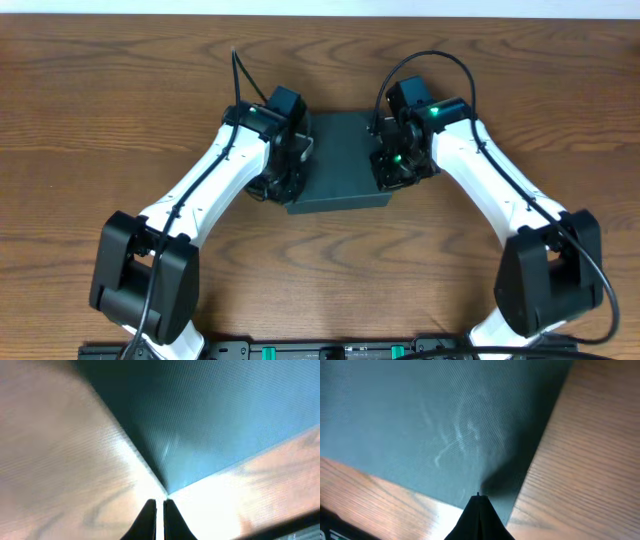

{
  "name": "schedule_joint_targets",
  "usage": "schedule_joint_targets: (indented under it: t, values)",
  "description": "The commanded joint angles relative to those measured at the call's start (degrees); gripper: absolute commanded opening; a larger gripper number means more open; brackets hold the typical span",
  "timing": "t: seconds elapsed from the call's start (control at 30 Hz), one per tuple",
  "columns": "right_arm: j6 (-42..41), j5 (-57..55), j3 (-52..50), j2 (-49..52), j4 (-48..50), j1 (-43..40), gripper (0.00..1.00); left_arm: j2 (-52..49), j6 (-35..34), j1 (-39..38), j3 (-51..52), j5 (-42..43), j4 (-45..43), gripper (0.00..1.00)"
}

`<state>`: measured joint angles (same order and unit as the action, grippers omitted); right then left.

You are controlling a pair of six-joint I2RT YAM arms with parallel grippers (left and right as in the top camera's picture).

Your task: Pack container

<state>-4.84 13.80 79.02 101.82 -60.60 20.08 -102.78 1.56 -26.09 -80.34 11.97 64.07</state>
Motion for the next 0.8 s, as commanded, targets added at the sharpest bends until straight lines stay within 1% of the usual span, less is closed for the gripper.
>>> schedule_joint_targets:
  t: [0.0, 0.13, 0.23, 0.33, 0.47, 0.63, 0.7, 0.77]
  values:
    - [-2.0, -2.9, 5.5, -8.4, 0.1, 0.3, 0.02, 8.6, 0.6, 0.1, -4.9, -5.6, 3.5, 0.06]
    - [-2.0, -6.7, 11.1, -16.8, 0.4, 0.3, 0.02, 19.6, 0.6, 0.1, -8.1, -13.5, 7.1, 0.06]
    - [-2.0, -12.3, 14.4, -23.5, 0.3, 0.3, 0.02, 28.4, 0.6, 0.1, -8.3, -19.7, 7.3, 0.06]
    - [-1.3, -18.1, 15.1, -29.7, -0.1, 0.3, 0.02, 36.9, 0.6, 0.1, -8.2, -24.5, 7.3, 0.06]
    - [2.4, -25.0, 15.1, -39.6, -3.5, 0.3, 0.02, 47.3, 1.3, 0.1, -8.3, -27.3, 7.3, 0.09]
    - [2.8, -26.5, 15.1, -51.1, -8.9, 0.3, 0.02, 57.2, 1.4, 0.1, -8.2, -28.2, 7.9, 0.1]
    - [2.8, -26.5, 15.1, -55.2, -11.2, 0.3, 0.02, 59.8, 1.4, 0.1, -8.2, -28.2, 9.1, 0.16]
    - [2.8, -27.8, 15.1, -59.0, -14.1, 0.3, 0.01, 61.7, 1.4, 0.1, -8.2, -28.2, 10.7, 0.26]
